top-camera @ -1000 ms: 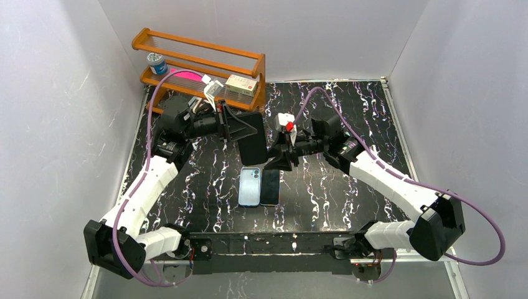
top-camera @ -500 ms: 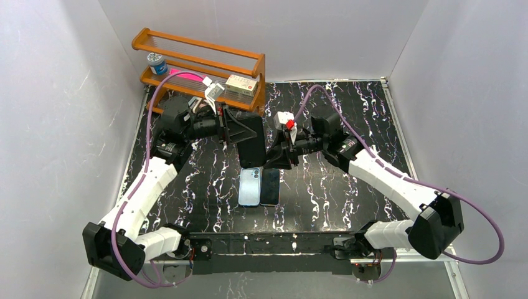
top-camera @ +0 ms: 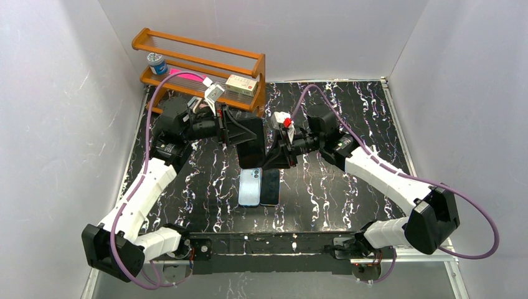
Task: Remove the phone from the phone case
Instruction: Remove the phone case from the phone.
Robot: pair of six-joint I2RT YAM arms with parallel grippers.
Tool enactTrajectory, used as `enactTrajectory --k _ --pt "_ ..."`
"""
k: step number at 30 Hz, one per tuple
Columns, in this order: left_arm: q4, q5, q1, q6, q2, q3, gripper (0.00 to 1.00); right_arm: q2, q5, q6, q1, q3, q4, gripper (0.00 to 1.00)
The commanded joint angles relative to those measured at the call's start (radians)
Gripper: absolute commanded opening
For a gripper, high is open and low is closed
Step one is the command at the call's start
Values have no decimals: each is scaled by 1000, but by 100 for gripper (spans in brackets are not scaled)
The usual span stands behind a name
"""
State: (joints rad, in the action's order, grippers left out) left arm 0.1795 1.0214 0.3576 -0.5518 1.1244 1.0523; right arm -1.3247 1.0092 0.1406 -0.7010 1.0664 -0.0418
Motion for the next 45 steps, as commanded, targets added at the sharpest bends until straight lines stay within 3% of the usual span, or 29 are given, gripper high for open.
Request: enactTrajectory --k 1,4,17,27,32,36,45 --pt "26 34 7 -17 -43 9 0 -6 23 18 0 63 64 12" --pt "26 44 7 -28 -42 10 0 -16 31 106 0 88 -1 1" --pt "52 162 18 -113 -8 32 0 -44 -113 577 -9 218 -268 1" --pt "61 217 26 -138 0 37 0 -55 -227 720 -48 249 -269 1" --pt "66 233 27 -143 4 35 0 -38 -264 701 -51 209 -185 1" --pt "70 225 27 -140 2 31 0 -9 -296 592 -49 140 -31 1" --pt "68 97 27 -111 -10 4 0 106 -468 239 -48 -58 276 42"
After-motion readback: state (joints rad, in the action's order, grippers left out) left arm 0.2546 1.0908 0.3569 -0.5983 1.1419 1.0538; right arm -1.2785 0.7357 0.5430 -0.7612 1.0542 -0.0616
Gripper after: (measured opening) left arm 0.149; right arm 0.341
